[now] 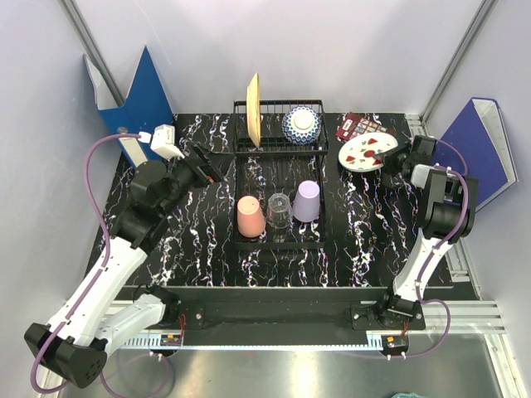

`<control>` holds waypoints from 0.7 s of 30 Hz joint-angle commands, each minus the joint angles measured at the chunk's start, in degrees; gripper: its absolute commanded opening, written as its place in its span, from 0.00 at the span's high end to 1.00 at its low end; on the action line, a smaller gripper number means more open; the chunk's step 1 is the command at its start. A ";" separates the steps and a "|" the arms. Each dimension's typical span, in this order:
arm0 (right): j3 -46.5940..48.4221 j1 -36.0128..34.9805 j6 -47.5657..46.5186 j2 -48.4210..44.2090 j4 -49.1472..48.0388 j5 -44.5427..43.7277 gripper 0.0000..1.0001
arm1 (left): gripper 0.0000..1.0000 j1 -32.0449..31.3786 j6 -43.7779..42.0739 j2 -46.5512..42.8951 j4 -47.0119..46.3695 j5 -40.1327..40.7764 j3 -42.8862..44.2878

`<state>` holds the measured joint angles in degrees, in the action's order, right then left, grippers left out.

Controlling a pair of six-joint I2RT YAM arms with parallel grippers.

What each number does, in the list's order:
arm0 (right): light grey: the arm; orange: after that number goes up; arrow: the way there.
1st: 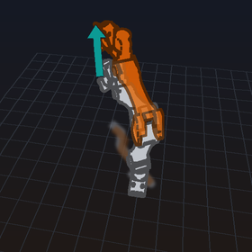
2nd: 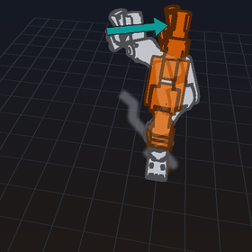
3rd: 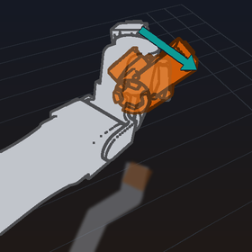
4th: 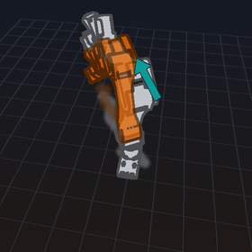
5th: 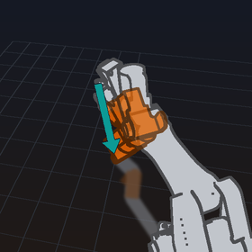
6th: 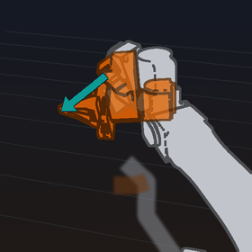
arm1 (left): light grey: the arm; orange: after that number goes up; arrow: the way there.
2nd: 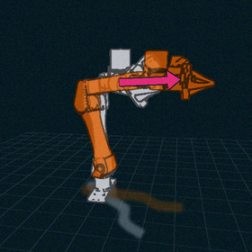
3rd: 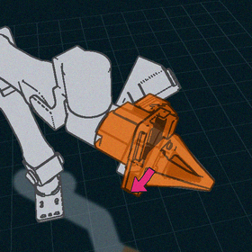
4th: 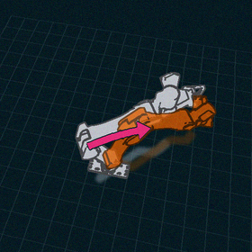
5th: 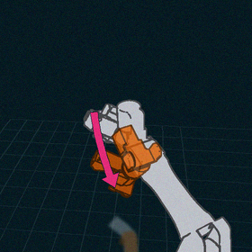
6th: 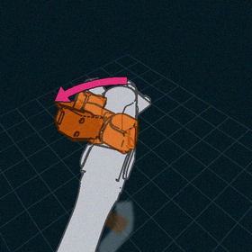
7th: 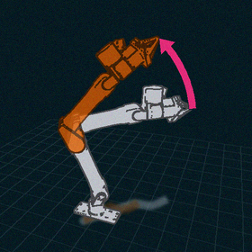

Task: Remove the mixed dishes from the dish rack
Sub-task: Place the plate at the center of the board.

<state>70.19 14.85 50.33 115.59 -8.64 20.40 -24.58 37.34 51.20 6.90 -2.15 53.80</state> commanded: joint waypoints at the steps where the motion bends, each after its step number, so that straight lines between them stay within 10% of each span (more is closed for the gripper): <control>1: 2.32 -0.09 0.12 -1.59 -3.40 1.04 0.64 | 0.01 -0.12 0.01 -0.14 -1.62 -0.39 0.60; 21: 0.21 -1.32 -2.95 -15.12 19.53 -11.35 0.57 | 0.01 -0.12 0.98 -2.24 0.57 -1.98 0.17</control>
<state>70.54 14.31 48.97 107.46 7.44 12.60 -24.58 37.58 50.76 8.14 -2.50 53.78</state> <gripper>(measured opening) 0.434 0.987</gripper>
